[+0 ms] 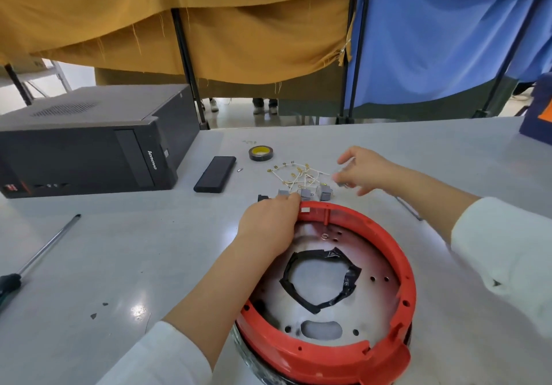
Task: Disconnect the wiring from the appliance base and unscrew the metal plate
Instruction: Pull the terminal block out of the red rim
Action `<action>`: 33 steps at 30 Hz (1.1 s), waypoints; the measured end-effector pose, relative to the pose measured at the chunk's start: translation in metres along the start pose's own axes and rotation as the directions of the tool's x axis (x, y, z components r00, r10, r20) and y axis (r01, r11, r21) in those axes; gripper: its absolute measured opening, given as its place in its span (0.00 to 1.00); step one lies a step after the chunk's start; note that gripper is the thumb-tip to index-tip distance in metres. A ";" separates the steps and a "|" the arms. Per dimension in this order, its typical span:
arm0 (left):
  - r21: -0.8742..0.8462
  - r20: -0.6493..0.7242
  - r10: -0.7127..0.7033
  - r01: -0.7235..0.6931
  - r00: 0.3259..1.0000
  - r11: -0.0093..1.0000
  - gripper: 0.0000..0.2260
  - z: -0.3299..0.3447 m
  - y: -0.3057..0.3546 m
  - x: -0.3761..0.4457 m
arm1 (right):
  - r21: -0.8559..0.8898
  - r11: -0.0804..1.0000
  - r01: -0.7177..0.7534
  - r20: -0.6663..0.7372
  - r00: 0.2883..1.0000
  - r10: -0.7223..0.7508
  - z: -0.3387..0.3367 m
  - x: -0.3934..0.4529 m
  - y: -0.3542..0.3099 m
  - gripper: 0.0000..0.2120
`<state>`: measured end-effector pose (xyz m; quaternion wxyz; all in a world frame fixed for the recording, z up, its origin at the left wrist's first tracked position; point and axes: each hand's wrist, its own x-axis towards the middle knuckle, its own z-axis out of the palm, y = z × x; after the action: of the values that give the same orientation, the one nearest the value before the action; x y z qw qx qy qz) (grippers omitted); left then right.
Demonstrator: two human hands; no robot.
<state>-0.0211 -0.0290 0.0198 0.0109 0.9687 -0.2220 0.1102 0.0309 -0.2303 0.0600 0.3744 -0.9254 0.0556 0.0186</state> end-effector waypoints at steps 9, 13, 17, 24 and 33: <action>0.002 0.010 0.000 0.000 1.000 1.000 0.12 0.001 0.000 0.001 | -0.360 0.933 0.019 0.079 0.997 0.010 0.009 0.014 0.030 0.17; -0.012 0.013 -0.007 0.007 1.000 1.000 0.12 0.002 0.000 0.002 | -0.604 0.787 0.127 0.078 0.992 -0.100 0.026 0.019 0.030 0.17; -0.024 0.006 -0.010 0.010 1.000 1.000 0.12 0.003 -0.001 0.003 | -0.590 0.797 0.126 0.056 0.992 -0.115 0.019 0.009 0.024 0.21; -0.186 0.062 -0.084 0.094 0.995 0.978 0.13 0.004 -0.007 0.008 | -0.216 0.971 0.105 0.138 0.987 -0.077 0.015 -0.059 0.011 0.15; -0.336 0.110 -0.142 0.171 0.984 0.926 0.07 0.000 -0.015 0.010 | -0.031 0.998 -0.051 0.231 0.971 0.057 0.010 -0.101 0.030 0.09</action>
<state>-0.0058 -0.0199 0.0228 0.1795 0.9703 -0.1600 0.0278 -0.0728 -0.2357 0.0396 0.3661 -0.9196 0.0365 0.1374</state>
